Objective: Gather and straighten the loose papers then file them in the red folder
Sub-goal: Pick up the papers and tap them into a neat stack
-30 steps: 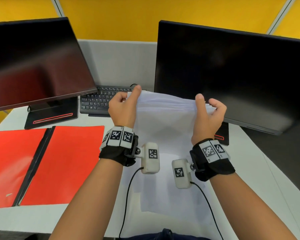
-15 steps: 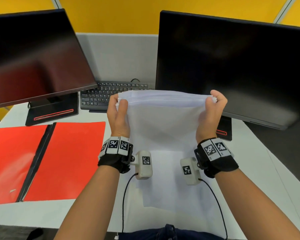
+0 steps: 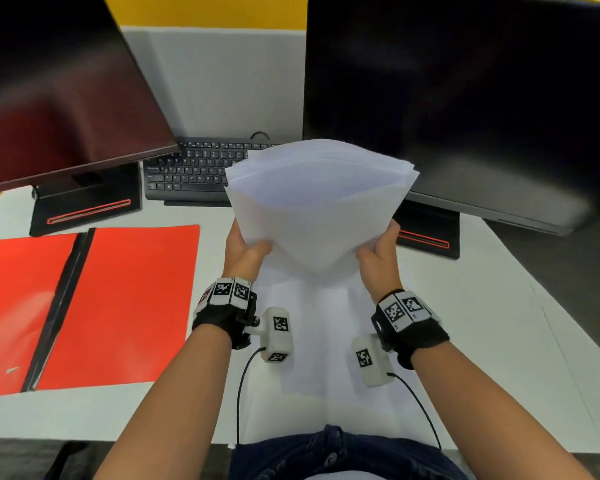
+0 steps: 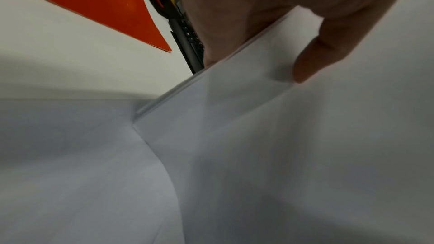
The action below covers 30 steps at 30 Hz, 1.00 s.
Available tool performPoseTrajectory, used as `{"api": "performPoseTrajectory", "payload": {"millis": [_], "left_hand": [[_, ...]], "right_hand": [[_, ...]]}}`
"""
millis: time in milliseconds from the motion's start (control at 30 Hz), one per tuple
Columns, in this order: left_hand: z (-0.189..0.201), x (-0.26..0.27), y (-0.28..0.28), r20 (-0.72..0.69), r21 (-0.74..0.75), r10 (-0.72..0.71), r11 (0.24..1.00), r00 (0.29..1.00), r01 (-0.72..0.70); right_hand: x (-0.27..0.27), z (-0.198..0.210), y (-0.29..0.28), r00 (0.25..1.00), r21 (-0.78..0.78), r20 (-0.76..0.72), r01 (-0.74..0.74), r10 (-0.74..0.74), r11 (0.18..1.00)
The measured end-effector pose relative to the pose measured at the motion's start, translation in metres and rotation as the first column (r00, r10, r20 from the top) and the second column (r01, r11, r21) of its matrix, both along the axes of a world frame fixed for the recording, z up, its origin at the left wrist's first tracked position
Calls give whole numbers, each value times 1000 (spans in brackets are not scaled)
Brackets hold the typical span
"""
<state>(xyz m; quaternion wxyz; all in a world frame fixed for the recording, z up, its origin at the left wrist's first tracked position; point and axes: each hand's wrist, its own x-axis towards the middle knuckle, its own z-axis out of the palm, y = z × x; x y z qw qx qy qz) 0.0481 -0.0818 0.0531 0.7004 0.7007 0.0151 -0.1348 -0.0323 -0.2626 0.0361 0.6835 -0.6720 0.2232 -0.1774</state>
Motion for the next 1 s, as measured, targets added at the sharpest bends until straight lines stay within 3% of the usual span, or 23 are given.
{"api": "performPoseTrajectory", "payload": {"millis": [133, 233, 333, 400, 467, 567, 633, 767, 900, 1000], "left_hand": [[-2, 4, -2, 39, 101, 3, 995, 999, -7], [2, 12, 2, 151, 198, -26, 980, 988, -5], [6, 18, 12, 160, 237, -81, 971, 984, 42], [-4, 17, 24, 57, 170, -66, 984, 996, 56], [-22, 12, 43, -45, 189, -20, 982, 999, 28], [-45, -2, 74, -146, 298, 83, 954, 986, -36], [-56, -13, 86, -180, 364, 166, 927, 970, -91], [-71, -31, 90, -211, 402, 222, 907, 952, -123], [-77, -31, 89, -228, 421, 181, 904, 957, -71], [-74, -32, 88, -239, 376, 171, 924, 956, -72]], "right_hand": [[4, -5, -2, 989, -189, -58, 122, -135, 974], [8, 1, -9, 986, -331, -13, 150, -164, 931], [10, 7, -23, 994, -408, -73, 49, -86, 912], [5, -1, -37, 966, -313, -258, -75, -9, 947], [-6, -20, -55, 877, -195, -481, -93, -12, 976], [-30, -40, -78, 576, -329, -785, -73, -229, 942], [-43, -44, -84, 447, -346, -844, -34, -296, 938], [-48, -53, -74, 525, -173, -836, 29, -162, 985], [-40, -53, -58, 487, -186, -869, -149, -92, 971], [-32, -50, -43, 479, -153, -876, -171, -53, 973]]}}
